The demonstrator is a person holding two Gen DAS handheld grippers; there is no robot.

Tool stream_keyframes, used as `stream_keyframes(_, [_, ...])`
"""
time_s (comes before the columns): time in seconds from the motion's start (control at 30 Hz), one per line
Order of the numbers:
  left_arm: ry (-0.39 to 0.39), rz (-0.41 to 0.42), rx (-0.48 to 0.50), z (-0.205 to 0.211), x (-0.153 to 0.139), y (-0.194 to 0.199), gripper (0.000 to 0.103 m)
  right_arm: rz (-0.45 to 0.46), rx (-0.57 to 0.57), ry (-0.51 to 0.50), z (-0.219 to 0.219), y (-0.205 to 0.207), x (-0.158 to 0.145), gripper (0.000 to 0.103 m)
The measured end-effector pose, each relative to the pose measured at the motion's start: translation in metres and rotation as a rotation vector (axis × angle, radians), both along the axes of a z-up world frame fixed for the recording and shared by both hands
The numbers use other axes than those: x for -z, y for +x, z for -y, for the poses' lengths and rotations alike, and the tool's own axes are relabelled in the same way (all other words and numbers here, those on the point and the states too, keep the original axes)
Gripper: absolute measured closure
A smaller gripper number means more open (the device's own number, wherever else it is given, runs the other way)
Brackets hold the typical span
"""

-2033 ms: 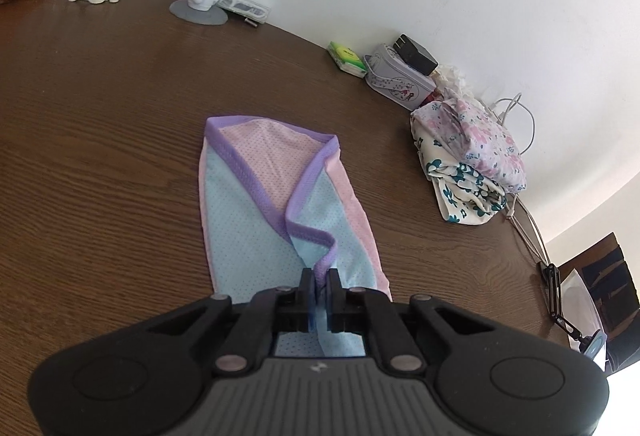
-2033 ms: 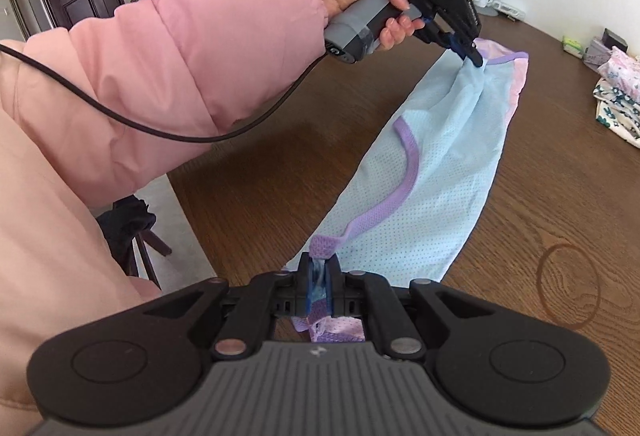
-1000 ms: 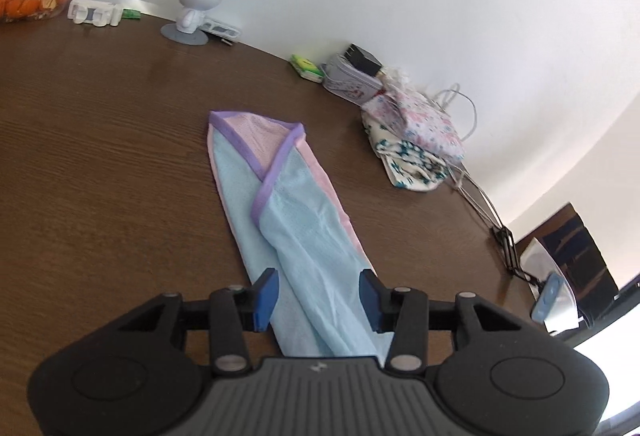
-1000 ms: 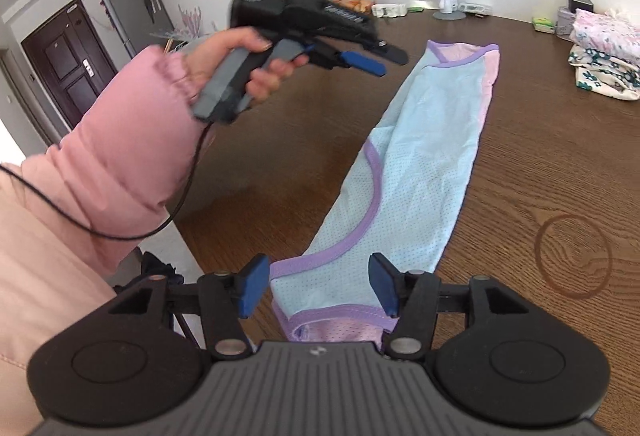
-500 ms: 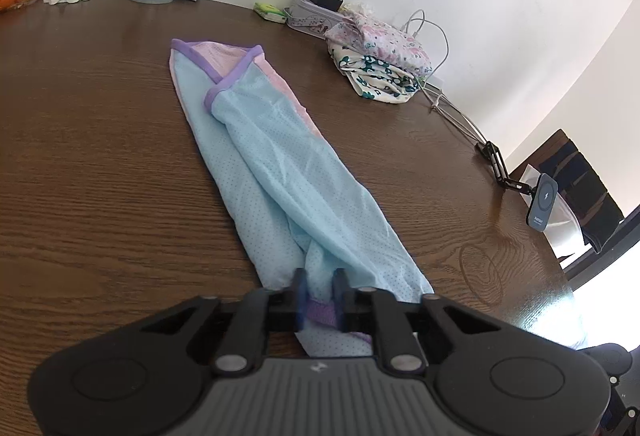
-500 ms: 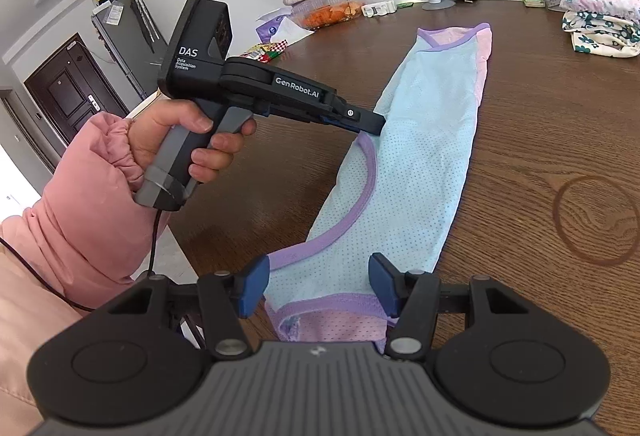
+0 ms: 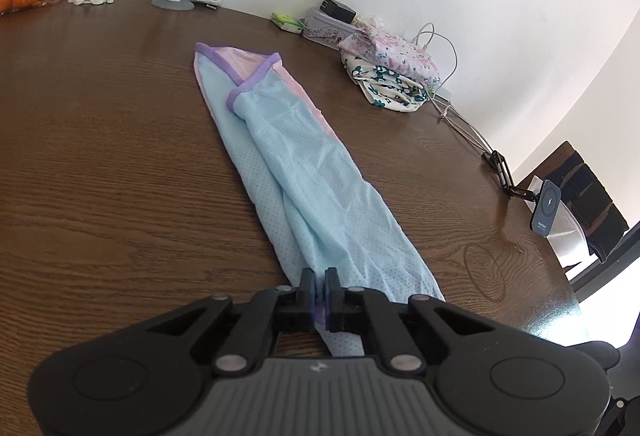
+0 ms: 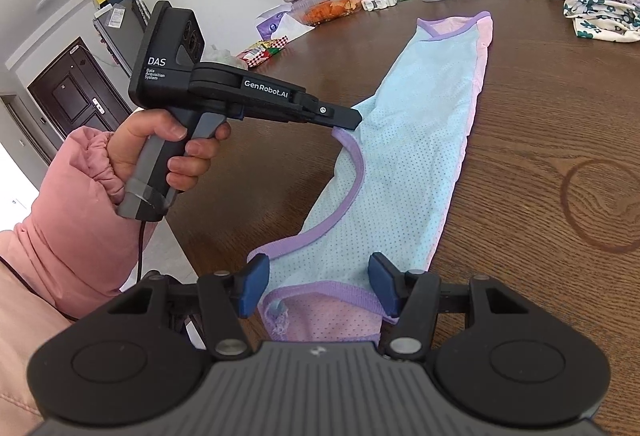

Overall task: Fold clothes
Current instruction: 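Open both tools and release the narrow folded garment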

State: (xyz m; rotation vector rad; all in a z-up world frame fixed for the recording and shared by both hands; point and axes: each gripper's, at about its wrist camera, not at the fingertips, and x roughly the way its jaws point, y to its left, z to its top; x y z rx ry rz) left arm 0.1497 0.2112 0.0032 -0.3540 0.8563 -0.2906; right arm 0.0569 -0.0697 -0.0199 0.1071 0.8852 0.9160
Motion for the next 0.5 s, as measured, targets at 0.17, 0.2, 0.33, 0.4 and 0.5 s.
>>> stream_keyframes(0.17, [-0.039,0.025,-0.001,-0.0021,-0.0020,-0.0068,0.100,-0.014,0.008,-0.002,0.0018,0.0000,0.0020,0.047])
stream_keyframes(0.2, [-0.044,0.023,0.000,-0.0012,-0.0016,-0.0073,0.099,-0.018,0.009,-0.002,0.0015,0.0008,0.0026,0.046])
stream_keyframes(0.33, [-0.010,-0.008,-0.032,0.0029,0.0034,-0.0051,0.068,-0.023,0.006,0.001,-0.0010,0.0026,0.0045,0.045])
stream_keyframes(0.4, [-0.012,0.001,-0.031,0.0033,0.0039,-0.0042,0.064,-0.023,0.007,0.004,-0.0010,0.0018,0.0051,0.044])
stream_keyframes(0.5, [-0.032,0.012,-0.010,0.0053,0.0037,-0.0017,0.089,-0.028,0.011,0.011,-0.0004,0.0013,0.0063,0.044])
